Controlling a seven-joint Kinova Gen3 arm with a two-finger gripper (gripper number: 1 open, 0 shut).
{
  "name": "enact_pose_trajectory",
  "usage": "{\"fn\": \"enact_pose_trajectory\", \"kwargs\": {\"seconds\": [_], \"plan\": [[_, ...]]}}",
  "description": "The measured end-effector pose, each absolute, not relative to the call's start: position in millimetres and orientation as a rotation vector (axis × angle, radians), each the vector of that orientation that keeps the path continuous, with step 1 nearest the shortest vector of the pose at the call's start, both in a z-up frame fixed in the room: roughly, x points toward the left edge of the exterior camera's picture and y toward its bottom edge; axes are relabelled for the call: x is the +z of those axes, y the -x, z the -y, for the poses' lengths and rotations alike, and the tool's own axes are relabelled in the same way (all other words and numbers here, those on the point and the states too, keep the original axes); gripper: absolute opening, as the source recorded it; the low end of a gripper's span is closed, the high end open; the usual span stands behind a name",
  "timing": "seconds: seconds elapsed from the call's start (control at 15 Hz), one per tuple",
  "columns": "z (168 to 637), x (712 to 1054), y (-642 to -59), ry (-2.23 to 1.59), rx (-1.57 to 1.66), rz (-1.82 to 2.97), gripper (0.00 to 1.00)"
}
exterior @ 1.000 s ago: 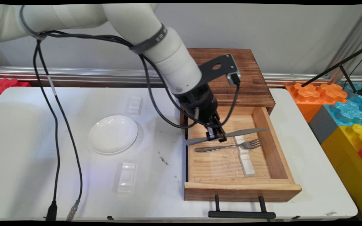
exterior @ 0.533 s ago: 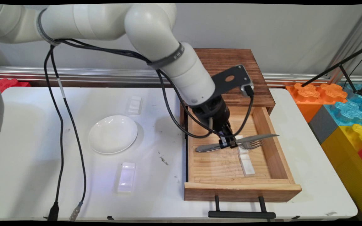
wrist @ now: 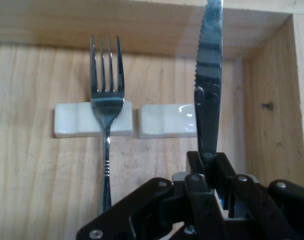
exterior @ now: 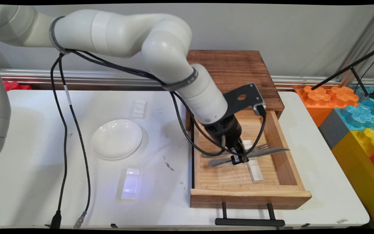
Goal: Place the picked object into the drawer
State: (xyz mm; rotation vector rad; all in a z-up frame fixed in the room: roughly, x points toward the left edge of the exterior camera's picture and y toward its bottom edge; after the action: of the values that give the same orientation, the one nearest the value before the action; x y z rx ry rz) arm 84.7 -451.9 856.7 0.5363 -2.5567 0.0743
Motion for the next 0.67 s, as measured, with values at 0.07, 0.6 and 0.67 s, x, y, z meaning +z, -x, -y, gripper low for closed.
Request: {"fn": "enact_pose_trajectory", "kwargs": {"seconds": [0.07, 0.6, 0.67], "plan": [[452, 854, -84, -0.538, 0.074, 2.557, 0.0], [449, 833, -85, -0.567, 0.073, 2.569, 0.0], [449, 830, -84, -0.572, 0.072, 2.569, 0.0]]}}
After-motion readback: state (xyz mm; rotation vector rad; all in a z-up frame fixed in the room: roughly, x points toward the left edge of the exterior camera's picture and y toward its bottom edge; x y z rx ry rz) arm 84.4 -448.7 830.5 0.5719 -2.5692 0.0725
